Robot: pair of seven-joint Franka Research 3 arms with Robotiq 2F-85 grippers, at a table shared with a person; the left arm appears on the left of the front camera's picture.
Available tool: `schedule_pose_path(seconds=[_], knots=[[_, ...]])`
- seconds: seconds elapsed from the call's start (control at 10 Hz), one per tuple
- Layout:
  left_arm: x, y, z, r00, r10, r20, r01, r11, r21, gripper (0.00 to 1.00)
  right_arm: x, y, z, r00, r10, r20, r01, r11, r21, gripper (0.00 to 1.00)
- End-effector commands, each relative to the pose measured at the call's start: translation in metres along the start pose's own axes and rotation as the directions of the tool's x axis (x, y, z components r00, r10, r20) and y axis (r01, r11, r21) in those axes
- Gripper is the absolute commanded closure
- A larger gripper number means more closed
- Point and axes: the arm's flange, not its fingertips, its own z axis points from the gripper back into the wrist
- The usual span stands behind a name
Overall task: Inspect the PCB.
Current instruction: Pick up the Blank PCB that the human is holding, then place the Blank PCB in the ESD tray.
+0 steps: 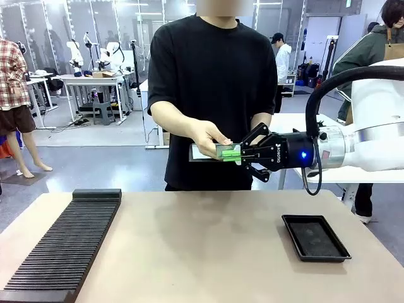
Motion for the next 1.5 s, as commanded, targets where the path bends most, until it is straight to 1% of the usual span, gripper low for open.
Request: schedule_pose_path(seconds=[0.0,1.4], knots=[[0.0035,-0.0030,0.0020,1.000,0.012,-0.010,-0.012,1.000,0.006,0.00,0.0006,0.0017,0.0002,1.000,0.004,0.004,-0.004,1.000,-0.002,1.00],[0.0035,-0.0030,0.0020,1.000,0.012,-0.010,-0.012,1.000,0.006,0.00,0.0006,0.0017,0.0002,1.000,0.004,0.004,-0.004,1.000,-0.002,1.00]])
